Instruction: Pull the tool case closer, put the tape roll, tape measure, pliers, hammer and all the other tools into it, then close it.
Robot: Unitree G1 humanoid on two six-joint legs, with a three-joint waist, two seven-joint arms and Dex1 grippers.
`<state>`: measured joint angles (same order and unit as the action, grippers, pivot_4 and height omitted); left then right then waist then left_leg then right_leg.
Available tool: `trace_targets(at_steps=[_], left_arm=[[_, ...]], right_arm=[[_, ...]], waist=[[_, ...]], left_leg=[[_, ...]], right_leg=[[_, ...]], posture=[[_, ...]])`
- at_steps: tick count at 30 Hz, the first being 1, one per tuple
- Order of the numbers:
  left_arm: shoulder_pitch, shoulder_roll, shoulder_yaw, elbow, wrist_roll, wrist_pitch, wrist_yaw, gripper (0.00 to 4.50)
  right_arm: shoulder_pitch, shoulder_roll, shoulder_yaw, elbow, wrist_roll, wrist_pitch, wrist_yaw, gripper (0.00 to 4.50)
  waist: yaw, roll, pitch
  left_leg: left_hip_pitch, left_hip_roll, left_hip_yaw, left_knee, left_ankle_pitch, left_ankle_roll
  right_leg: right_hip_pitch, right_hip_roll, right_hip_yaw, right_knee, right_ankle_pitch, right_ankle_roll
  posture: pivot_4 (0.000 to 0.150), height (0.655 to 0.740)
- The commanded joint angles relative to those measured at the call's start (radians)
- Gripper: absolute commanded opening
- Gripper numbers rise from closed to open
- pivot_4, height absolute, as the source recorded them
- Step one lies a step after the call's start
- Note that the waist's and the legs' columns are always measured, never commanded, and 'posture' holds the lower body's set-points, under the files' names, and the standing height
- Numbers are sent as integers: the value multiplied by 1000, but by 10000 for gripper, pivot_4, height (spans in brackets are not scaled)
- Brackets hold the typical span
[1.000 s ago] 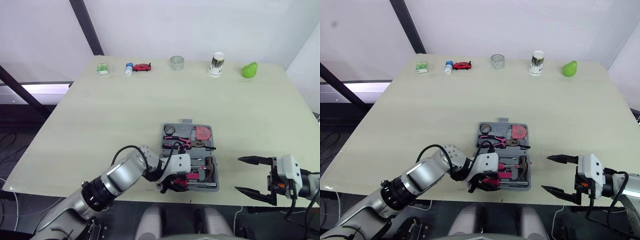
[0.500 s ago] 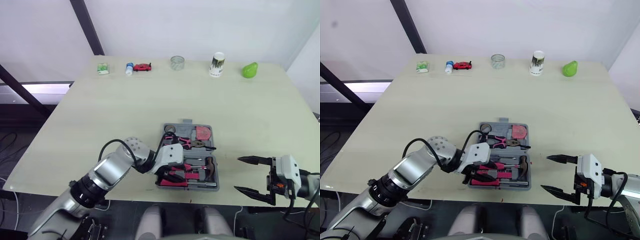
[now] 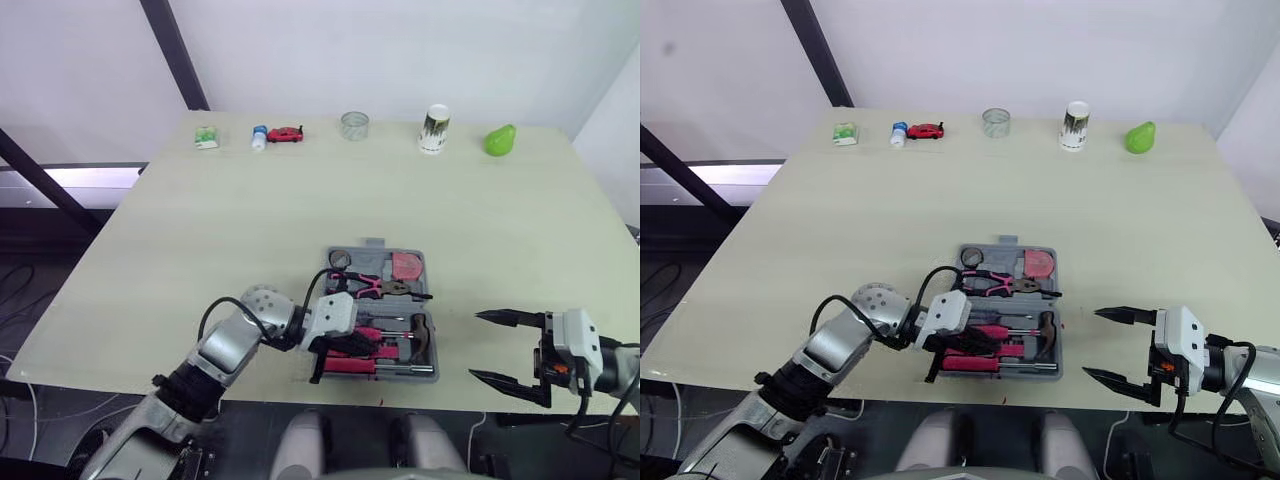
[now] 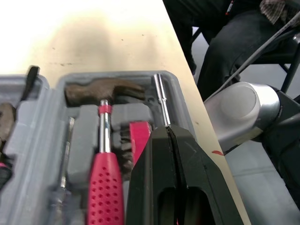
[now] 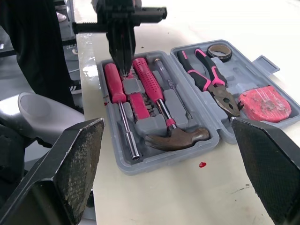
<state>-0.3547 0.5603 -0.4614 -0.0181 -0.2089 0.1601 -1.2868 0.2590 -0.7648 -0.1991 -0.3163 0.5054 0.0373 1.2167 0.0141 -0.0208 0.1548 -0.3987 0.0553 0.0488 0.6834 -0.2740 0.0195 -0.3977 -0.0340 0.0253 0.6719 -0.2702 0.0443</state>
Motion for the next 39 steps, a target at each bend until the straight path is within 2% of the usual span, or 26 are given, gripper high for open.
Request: trace_targets(at_steps=[1, 4, 14, 24, 26, 31, 35, 39], left_arm=[[0, -15, 4, 34, -3, -64, -34, 202], [7, -33, 1, 66, -8, -72, -51, 202], [-30, -82, -52, 253, 114, -180, -59, 202], [20, -54, -84, 319, 172, -263, -70, 202], [26, -59, -68, 317, 162, -271, -56, 202], [12, -68, 57, 217, 13, -136, -35, 202], [10, -59, 184, 194, -50, -184, 4, 202], [25, -14, 268, 158, -89, -141, 15, 202]], right_arm=[[-6, 4, -2, -9, 4, -18, 3, 45000], [-5, 4, -2, -7, 3, -21, 1, 45000], [-4, 4, 3, 0, -10, -26, 0, 45000], [-20, 0, 6, -1, -21, -25, -3, 45000], [-33, 8, 11, 3, -17, -16, -11, 45000], [-81, 16, 61, 49, -57, 40, -60, 45000], [-153, 57, 105, 108, -83, 69, -117, 45000], [-200, 79, 134, 181, -126, 68, -150, 45000]], waist=[[0, 0, 0], [0, 0, 0], [0, 1, 0], [-2, 3, -3], [-3, 4, -5], [-2, 5, -5], [-3, 5, -5], [-3, 5, -5]], left_leg=[[0, 0, 0, 0, 0, 0], [0, 0, 0, 0, 0, 0], [0, 0, 0, 0, 0, 0], [2, 0, 0, 0, 0, 0], [2, 0, 0, 0, 0, 0], [2, 0, 0, 0, 0, 0], [2, 0, -1, 0, 0, 0], [1, 0, 0, 0, 0, 0]], right_leg=[[0, 0, 0, 0, 0, 0], [0, 0, 0, 0, 0, 0], [0, 0, 0, 0, 0, 0], [1, 0, 0, 0, 0, 0], [1, 0, 0, 0, 0, 0], [1, 0, 0, 1, 0, 0], [1, 0, 0, 1, 0, 0], [1, 0, 0, 1, 0, 0]], posture=[[1500, 7400], [1500, 7400], [1500, 7400], [1500, 7400], [1500, 7400], [1500, 7400], [1500, 7400], [1500, 7400]])
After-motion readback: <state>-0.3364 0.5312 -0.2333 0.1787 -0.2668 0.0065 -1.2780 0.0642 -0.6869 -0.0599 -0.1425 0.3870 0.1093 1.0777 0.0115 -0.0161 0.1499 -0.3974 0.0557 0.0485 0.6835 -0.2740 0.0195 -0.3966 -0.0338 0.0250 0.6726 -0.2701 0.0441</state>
